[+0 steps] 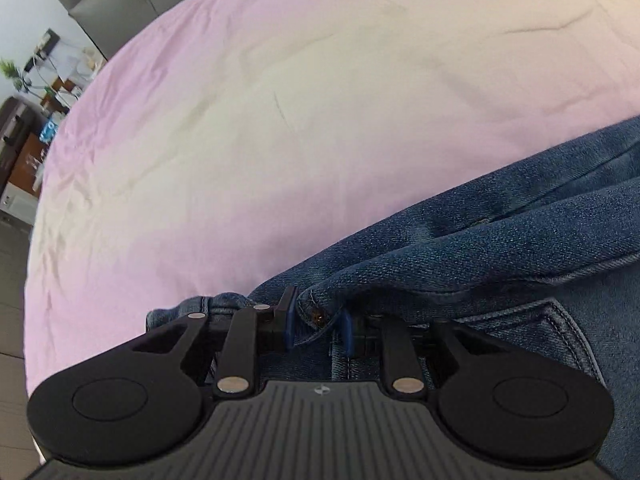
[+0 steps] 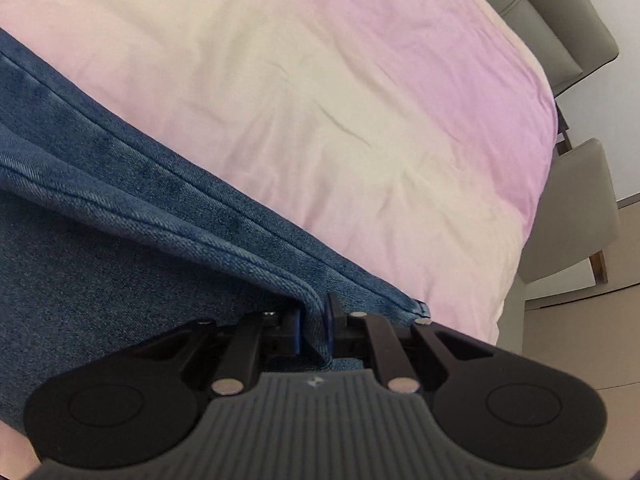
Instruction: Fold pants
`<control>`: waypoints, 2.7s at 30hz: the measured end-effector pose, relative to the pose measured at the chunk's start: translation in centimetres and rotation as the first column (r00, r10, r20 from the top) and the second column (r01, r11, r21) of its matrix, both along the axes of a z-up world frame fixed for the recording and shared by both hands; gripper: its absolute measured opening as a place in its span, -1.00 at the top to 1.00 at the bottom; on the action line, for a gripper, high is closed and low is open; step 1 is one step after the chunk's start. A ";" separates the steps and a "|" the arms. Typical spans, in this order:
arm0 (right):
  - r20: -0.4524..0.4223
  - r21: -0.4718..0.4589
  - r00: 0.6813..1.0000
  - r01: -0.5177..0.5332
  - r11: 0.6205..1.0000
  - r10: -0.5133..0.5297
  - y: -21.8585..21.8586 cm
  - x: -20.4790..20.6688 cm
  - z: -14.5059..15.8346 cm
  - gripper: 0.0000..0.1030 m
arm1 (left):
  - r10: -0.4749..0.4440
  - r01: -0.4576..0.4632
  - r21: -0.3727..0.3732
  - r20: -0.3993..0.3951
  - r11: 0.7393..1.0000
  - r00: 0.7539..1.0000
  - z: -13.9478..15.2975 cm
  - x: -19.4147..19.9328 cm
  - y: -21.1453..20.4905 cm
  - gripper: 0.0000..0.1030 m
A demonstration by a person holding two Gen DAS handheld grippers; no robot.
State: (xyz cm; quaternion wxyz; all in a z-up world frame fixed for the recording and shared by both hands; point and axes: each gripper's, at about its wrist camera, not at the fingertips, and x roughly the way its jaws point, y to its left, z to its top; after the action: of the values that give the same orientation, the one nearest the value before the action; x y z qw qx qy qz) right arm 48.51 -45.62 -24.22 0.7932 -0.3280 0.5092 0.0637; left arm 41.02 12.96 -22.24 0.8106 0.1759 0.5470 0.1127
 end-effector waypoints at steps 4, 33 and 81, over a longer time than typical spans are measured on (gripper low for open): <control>-0.031 0.070 0.995 0.092 0.993 -0.090 -1.1 2.2 -0.5 0.66 | 0.077 -0.080 -0.107 -0.038 0.991 0.996 0.5 0.6 2.1 0.48; 0.019 0.410 0.988 0.132 0.903 -0.153 1.8 -2.9 6.6 0.34 | 0.360 -0.364 -0.056 -0.073 0.930 0.930 4.7 -0.2 2.1 0.27; -0.078 0.580 0.928 0.339 0.740 -0.364 -0.1 -14.7 4.9 0.37 | -0.285 0.317 -0.341 0.140 0.885 0.948 1.9 -23.8 -16.2 -0.34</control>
State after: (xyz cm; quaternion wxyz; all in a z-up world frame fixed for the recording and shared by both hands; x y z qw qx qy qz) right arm 33.77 -45.77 -19.29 0.8628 0.0323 0.5010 0.0594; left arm 17.21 -3.28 -20.32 0.8593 0.1025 0.4892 -0.1090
